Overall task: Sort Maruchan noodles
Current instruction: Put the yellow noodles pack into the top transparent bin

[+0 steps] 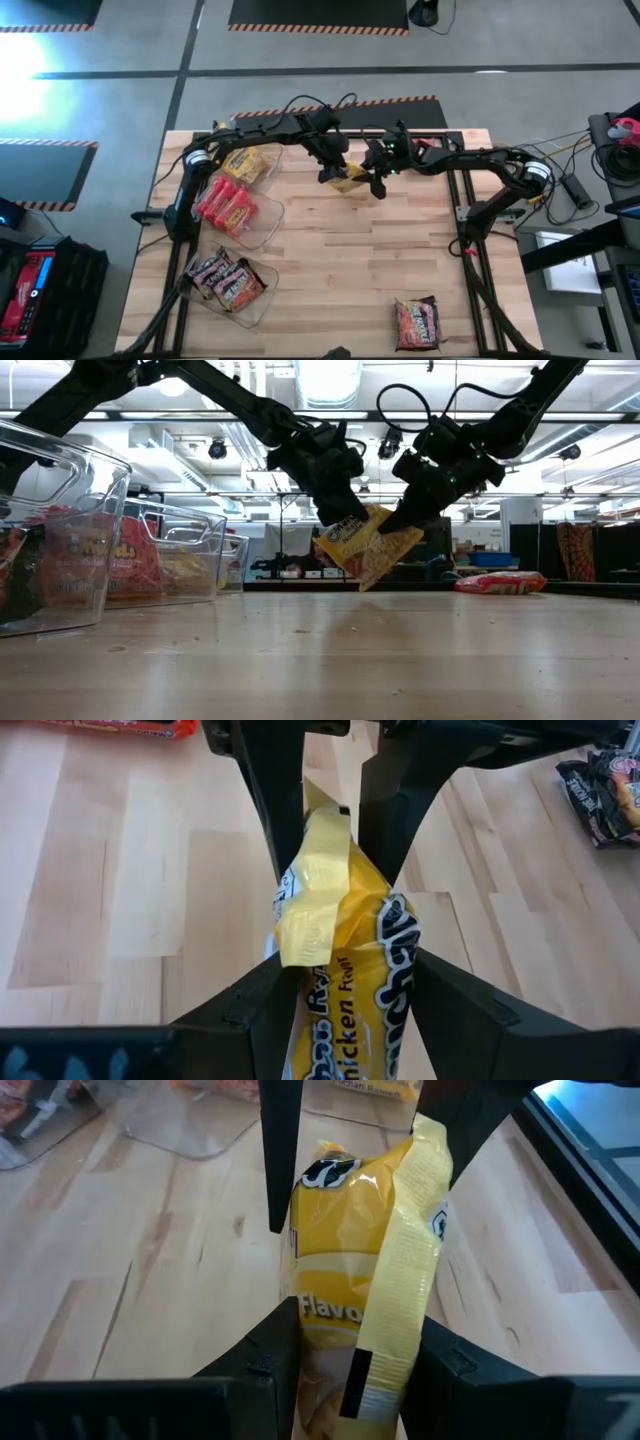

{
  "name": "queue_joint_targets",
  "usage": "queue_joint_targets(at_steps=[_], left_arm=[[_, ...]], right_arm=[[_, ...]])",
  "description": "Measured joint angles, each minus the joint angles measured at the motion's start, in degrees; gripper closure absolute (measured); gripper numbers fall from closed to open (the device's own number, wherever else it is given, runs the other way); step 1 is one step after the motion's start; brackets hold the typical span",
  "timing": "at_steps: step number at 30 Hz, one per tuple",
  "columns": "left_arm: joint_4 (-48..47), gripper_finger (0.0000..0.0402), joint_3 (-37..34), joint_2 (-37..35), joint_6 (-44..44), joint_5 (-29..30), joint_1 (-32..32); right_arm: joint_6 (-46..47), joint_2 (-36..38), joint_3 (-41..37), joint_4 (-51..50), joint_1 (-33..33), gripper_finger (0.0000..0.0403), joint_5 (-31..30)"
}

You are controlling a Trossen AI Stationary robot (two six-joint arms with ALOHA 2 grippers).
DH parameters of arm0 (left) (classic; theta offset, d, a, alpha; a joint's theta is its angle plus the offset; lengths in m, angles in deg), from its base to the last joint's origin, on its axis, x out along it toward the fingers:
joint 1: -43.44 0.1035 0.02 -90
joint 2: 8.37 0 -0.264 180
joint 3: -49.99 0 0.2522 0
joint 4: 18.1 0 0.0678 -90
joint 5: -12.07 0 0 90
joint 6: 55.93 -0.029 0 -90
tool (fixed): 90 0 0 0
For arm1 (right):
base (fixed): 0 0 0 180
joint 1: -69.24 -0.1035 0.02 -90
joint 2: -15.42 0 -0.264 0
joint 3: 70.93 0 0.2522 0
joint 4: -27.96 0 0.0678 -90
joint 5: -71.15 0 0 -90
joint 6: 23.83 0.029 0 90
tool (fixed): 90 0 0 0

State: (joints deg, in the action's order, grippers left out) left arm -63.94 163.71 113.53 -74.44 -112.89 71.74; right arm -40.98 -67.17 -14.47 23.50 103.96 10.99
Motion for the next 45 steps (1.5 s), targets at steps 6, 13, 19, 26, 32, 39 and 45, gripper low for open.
queue_joint_targets(at_steps=[6, 13, 19, 26, 32, 39, 45], left_arm=[[-0.6, 0.0232, 0.0, 0.0, 0.6, 0.0, 0.0], [-0.6, 0.0239, 0.0, 0.1, 1.4, 0.0, -0.1], [-0.7, 0.0294, 0.1, 0.1, 0.8, 0.4, -0.1], [-1.8, 0.03, 0.1, 0.1, 1.6, -0.1, 0.0], [-2.8, 0.0296, 0.1, 0.3, 1.5, -0.2, 0.0], [-3.8, 0.0302, 0.2, 0.1, 2.5, -0.1, 0.6], [-11.0, 0.0302, 3.4, -0.1, 2.7, 3.9, 1.7]], right_arm=[[0.1, 0.0, 0.0, 1.6, 0.0, 0.0292, -0.1], [0.6, 0.1, 0.0, 3.1, 0.0, 0.0292, 0.1], [1.4, 0.1, 0.0, 2.9, 0.0, 0.0292, 0.4], [3.6, 0.1, 0.0, 3.0, 0.0, 0.0261, 0.6], [4.3, 2.9, 0.2, -0.9, 0.2, 0.0206, -0.1], [4.2, 12.1, 0.2, -9.5, 0.3, 0.0173, -4.1], [7.2, 14.8, 0.2, -12.0, 0.3, 0.0173, -5.5]])
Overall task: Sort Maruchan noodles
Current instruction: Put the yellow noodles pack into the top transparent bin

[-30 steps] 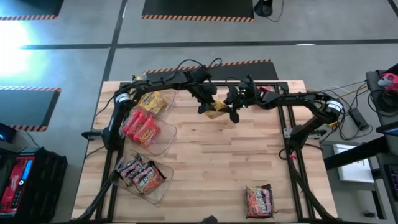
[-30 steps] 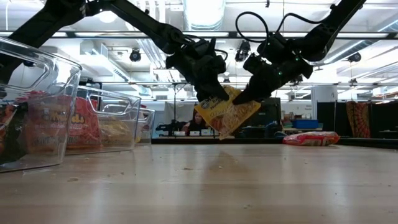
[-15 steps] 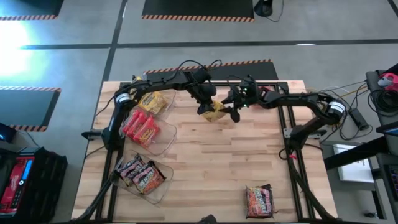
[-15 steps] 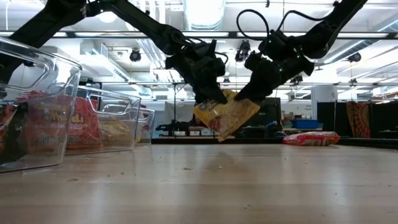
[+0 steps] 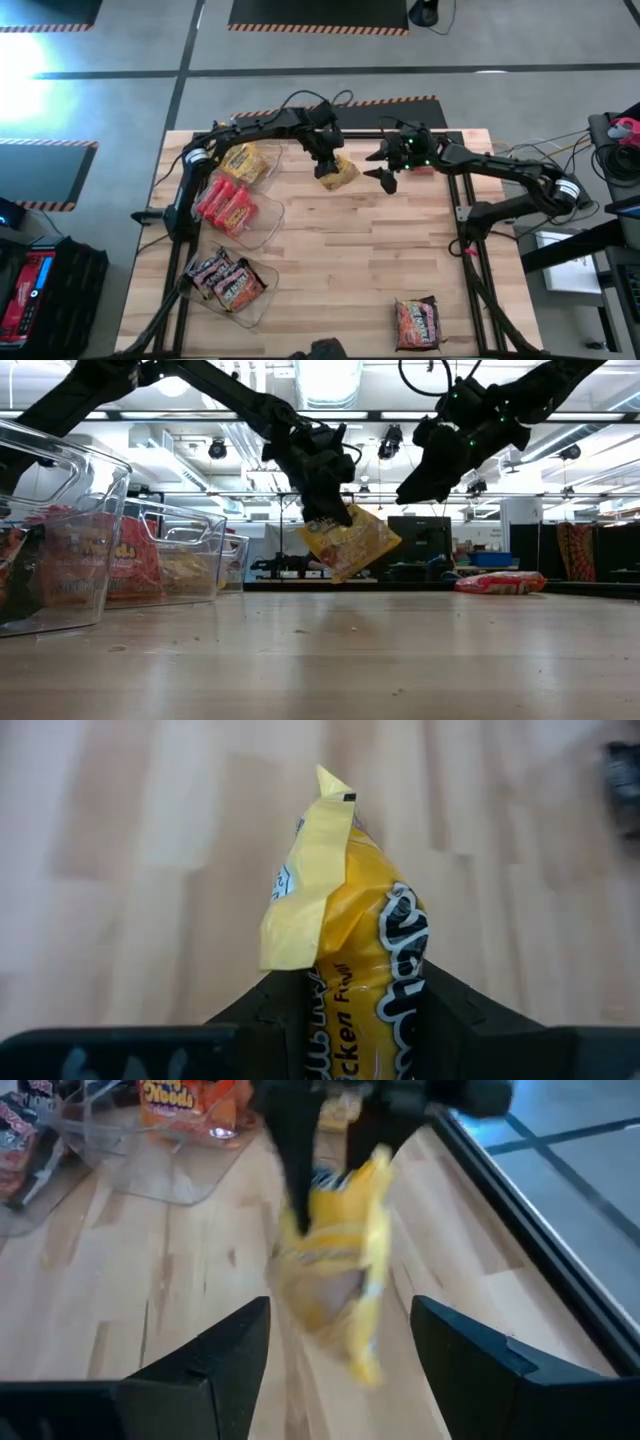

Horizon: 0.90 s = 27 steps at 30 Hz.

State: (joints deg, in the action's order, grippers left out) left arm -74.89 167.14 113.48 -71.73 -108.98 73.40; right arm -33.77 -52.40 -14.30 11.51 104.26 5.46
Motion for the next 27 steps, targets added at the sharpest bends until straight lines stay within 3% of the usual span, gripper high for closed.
queue_joint_targets(at_steps=[8, 12, 17, 27], left_arm=[[-20.7, 0.0297, 16.4, -0.2, -1.7, 13.6, 2.2], [-27.6, 0.0301, 21.4, -0.4, 2.5, 21.6, 3.2], [-35.5, 0.03, 23.1, -1.0, 6.0, 27.2, 3.7], [-40.5, 0.03, 20.3, -10.5, 13.6, 36.6, 4.5]], right_arm=[[-0.3, -2.3, -0.1, -0.1, 0.1, 0.0179, -0.9], [-1.0, -3.8, -0.1, 0.0, 0.0, 0.0179, -7.7], [0.5, -5.0, -0.1, -1.6, 0.1, 0.0179, -18.2], [-2.6, -5.1, -0.1, -2.6, 0.3, 0.0179, -19.0]])
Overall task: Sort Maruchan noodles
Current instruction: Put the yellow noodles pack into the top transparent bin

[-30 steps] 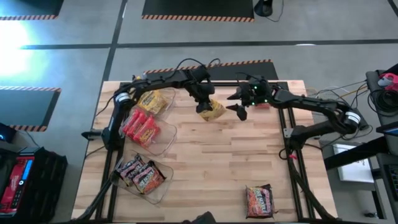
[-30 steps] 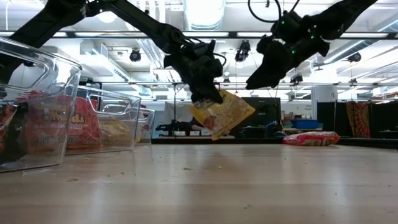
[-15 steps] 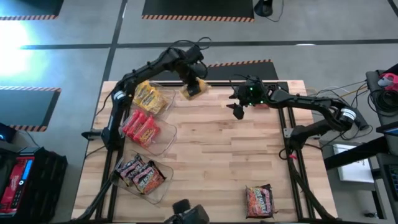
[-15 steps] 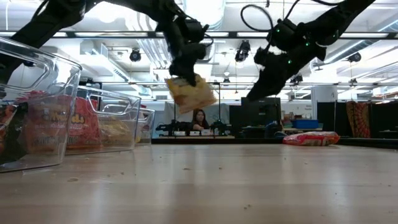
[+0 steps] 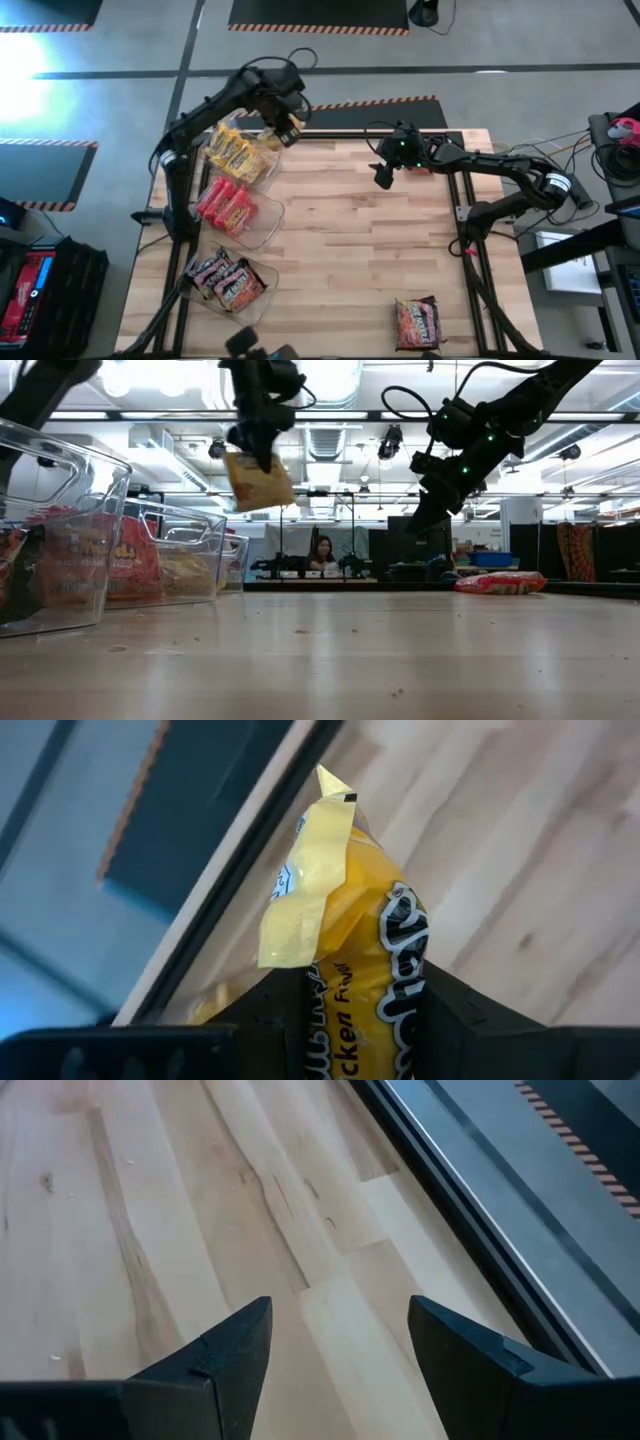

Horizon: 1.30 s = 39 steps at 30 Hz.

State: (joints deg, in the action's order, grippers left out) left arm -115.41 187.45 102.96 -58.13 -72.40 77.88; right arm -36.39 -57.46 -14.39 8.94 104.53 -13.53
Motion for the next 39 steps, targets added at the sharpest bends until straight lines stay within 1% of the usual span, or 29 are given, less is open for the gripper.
queue_joint_targets(at_steps=[2, 4, 7, 11, 14, 17, 20, 23, 28, 31, 35, 39], left_arm=[[-0.8, 0.03, -2.8, -2.2, 2.3, 2.3, 0.3], [-0.9, 0.03, -6.7, -4.5, 4.3, 3.1, 0.6], [-0.4, 0.03, -14.4, -8.0, 6.9, 3.3, 1.0], [3.1, 0.03, -26.0, -13.4, 9.1, 4.0, 1.0], [8.5, 0.03, -34.7, -17.7, 10.9, 3.9, 1.1], [13.5, 0.0299, -42.8, -21.3, 11.5, 1.8, 1.2], [19.6, 0.0299, -49.8, -23.8, 11.7, 0.4, 1.4], [27.1, 0.0299, -55.2, -25.0, 10.6, -0.6, 1.5], [33.5, 0.0295, -60.5, -24.6, 9.7, -1.1, 1.5], [35.7, 0.0281, -62.6, -24.5, 9.2, -1.0, 1.6], [36.7, 0.0252, -63.1, -24.5, 8.7, -0.9, 1.6], [36.7, 0.0224, -62.0, -24.5, 5.6, 1.2, 1.6]], right_arm=[[0.0, 0.0, 0.0, 0.0, 0.0, 0.0179, 0.0], [0.0, 0.0, 0.0, 0.0, 0.0, 0.0179, 0.0], [0.1, 0.0, 0.0, 0.0, 0.0, 0.0179, 0.0], [0.1, 0.0, 0.0, 0.0, 0.0, 0.0179, 0.0], [0.1, 0.0, 0.0, 0.0, 0.0, 0.0179, 0.0], [0.1, 0.0, 0.0, 0.0, 0.0, 0.0179, 0.0], [0.1, 0.0, 0.0, 0.0, 0.0, 0.0179, 0.0], [0.1, 0.0, 0.0, 0.0, 0.0, 0.0179, 0.0], [0.1, 0.0, 0.0, 0.0, 0.0, 0.0179, 0.1], [0.1, 0.0, 0.0, 0.0, 0.0, 0.0179, 0.0], [0.1, 0.0, 0.0, 0.0, 0.0, 0.0179, 0.1], [0.1, 0.0, 0.0, 0.0, 0.0, 0.0179, 0.1]])
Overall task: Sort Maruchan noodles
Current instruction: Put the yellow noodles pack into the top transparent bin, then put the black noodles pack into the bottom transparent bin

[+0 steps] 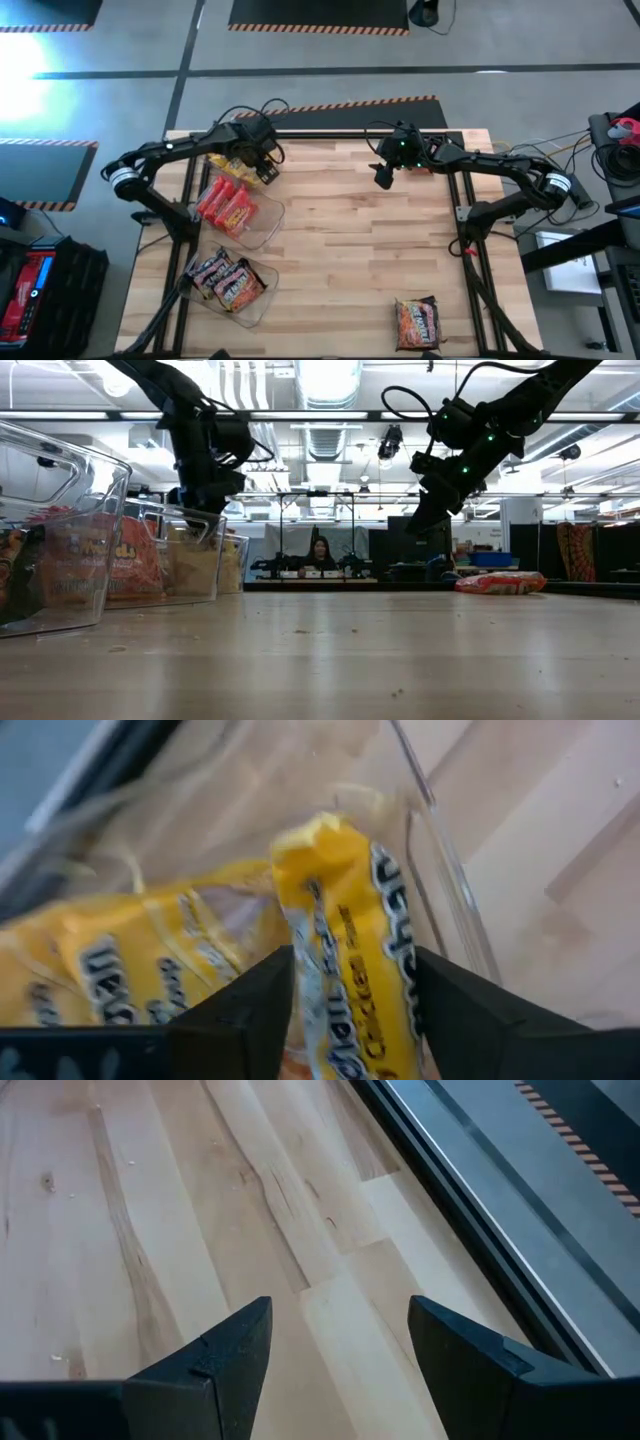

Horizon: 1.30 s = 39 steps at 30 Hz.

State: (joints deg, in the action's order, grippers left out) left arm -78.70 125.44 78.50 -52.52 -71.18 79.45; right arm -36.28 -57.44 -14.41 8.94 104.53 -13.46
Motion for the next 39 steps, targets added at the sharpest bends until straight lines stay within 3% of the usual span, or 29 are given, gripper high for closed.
queue_joint_targets(at_steps=[3, 7, 9, 12, 19, 24, 28, 32, 39], left_arm=[[-0.1, 0.0208, 1.1, 0.0, -1.5, 3.6, 0.0], [-2.2, 0.02, 3.3, -0.4, -0.8, 18.4, 0.1], [-1.9, 0.0199, 4.5, -1.0, 0.6, 20.2, 0.1], [3.4, 0.0199, 4.9, -2.4, 3.0, 17.8, -1.7], [39.1, 0.0199, -4.8, -3.8, 3.3, 7.6, -11.7], [62.7, 0.0199, -13.0, -2.1, 2.6, 7.7, -21.6], [75.9, 0.0199, -18.3, -0.1, 3.0, 7.6, -28.5], [81.8, 0.0199, -21.2, 1.5, 4.8, 7.6, -33.8], [82.8, 0.0198, -20.0, 3.5, 4.0, 7.6, -37.9]], right_arm=[[0.0, 0.0, 0.0, 0.0, 0.0, 0.0179, 0.0], [0.0, 0.0, 0.0, 0.0, 0.0, 0.0179, 0.0], [0.0, 0.0, 0.0, 0.0, 0.0, 0.0179, 0.0], [0.0, 0.0, 0.0, 0.0, 0.0, 0.0179, 0.0], [0.0, 0.0, 0.0, 0.0, 0.0, 0.0179, 0.0], [0.0, 0.0, 0.0, 0.0, 0.0, 0.0179, 0.0], [0.0, 0.0, 0.0, 0.0, 0.0, 0.0179, 0.0], [0.0, 0.0, 0.0, 0.0, 0.0, 0.0179, 0.0], [0.0, 0.0, 0.0, 0.0, 0.0, 0.0179, 0.0]])
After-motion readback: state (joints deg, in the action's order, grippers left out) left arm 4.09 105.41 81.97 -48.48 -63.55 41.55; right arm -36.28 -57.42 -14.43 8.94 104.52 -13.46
